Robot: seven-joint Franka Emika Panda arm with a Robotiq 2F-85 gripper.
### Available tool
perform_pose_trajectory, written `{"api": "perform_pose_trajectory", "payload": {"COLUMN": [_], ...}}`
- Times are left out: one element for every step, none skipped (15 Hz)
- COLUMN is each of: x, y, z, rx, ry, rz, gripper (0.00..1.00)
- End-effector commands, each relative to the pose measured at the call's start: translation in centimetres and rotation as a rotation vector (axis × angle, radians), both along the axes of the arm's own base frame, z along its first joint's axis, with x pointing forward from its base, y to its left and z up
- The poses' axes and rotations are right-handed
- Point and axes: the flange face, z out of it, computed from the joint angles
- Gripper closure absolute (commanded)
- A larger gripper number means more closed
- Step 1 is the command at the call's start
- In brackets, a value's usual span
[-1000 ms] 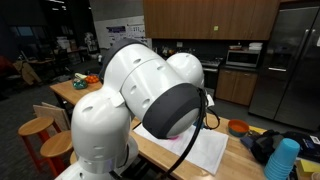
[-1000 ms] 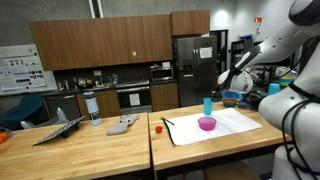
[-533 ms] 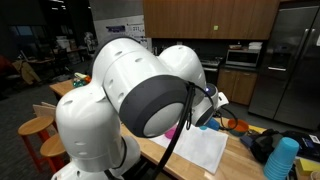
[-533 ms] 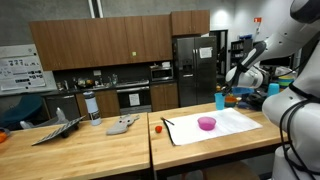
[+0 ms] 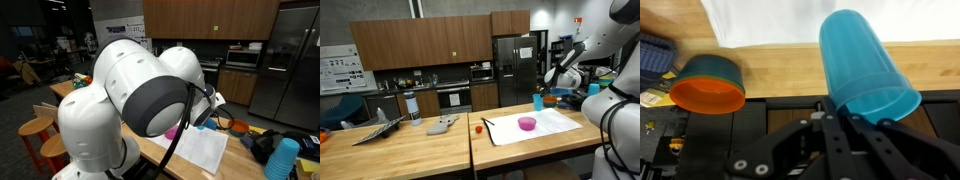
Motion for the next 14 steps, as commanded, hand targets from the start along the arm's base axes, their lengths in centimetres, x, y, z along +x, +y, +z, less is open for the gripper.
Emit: {"api": "perform_pose_trajectory", "payload": {"x": [-0.1, -0.2, -0.4, -0.5, -0.7, -0.8, -1.0, -1.2, -1.4, -1.5, -1.5, -1.4, -1.3, -1.1], "y": [-0.3, -0.2, -0.1, -0.2, 0.2, -0.1, -0.4, -0.5, -0.7, -1.0, -1.0, -0.6, -0.3, 0.2], "z": [0.1, 0.1, 0.0, -0.2, -0.5, -0.7, -1.0, -1.1, -1.3, -1.3, -1.4, -1.4, -1.4, -1.3], "rx": [-0.001, 0.016, 0.056, 0.085, 0.118, 0.128, 0.140, 0.148, 0.151, 0.155, 0.147, 0.152, 0.143, 0.135], "ry": [0.002, 0.012, 0.026, 0.045, 0.072, 0.093, 0.114, 0.125, 0.132, 0.140, 0.141, 0.145, 0.139, 0.132], "rz": [0.009, 0.017, 0.025, 0.026, 0.020, 0.013, 0.003, -0.009, -0.019, -0.022, -0.029, -0.024, -0.017, -0.013], "gripper": [0.99, 0.99, 0.99, 0.99, 0.99, 0.99, 0.99, 0.99, 0.99, 0.99, 0.99, 0.99, 0.99, 0.99]}}
